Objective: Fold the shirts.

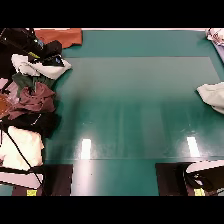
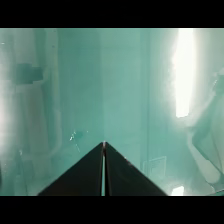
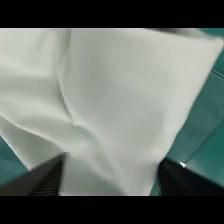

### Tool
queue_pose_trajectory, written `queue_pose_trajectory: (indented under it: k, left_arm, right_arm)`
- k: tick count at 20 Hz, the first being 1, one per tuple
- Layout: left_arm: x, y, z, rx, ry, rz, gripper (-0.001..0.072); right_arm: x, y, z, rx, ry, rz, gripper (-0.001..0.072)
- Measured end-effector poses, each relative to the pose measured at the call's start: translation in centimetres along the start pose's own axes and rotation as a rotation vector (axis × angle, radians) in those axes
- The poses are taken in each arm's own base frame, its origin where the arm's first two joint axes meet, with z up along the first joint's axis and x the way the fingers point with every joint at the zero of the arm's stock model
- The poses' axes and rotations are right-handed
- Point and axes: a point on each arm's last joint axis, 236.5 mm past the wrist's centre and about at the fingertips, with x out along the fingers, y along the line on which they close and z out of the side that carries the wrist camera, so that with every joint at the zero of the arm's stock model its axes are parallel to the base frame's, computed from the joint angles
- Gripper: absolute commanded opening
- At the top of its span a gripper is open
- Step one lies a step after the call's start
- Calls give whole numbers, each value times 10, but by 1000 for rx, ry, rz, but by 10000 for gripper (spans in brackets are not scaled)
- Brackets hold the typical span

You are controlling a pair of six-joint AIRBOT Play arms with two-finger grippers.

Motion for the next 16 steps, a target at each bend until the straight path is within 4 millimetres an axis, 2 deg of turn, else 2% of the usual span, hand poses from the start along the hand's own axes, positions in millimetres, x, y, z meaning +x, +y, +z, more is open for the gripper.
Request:
queue_pose_trajectory:
  k: [4, 6, 7, 9, 12, 14, 16]
  left_arm:
    - [0, -3, -1, 1, 2, -11, 27]
    - [0, -4, -1, 1, 3, -15, 27]
    - [0, -4, -1, 1, 3, -16, 27]
    - [0, -4, -1, 2, 4, -17, 27]
    - [0, -4, -2, 2, 9, -17, 26]
    - [-1, -4, -2, 12, 6, -17, 26]
    - [-9, -8, 0, 56, -25, -21, 26]
  right_arm:
    - [-15, -19, -2, 62, -45, -53, 705]
    - [-29, -14, 6, 87, -116, -14, 699]
    - [-37, -3, 11, 81, -161, 44, 651]
    - [-59, 37, 18, 21, -243, 220, 17]
    - [-114, 111, 13, -184, -385, 506, 16]
    - [-159, 156, -6, -376, -495, 667, 16]
    - [-197, 194, -37, -563, -574, 798, 16]
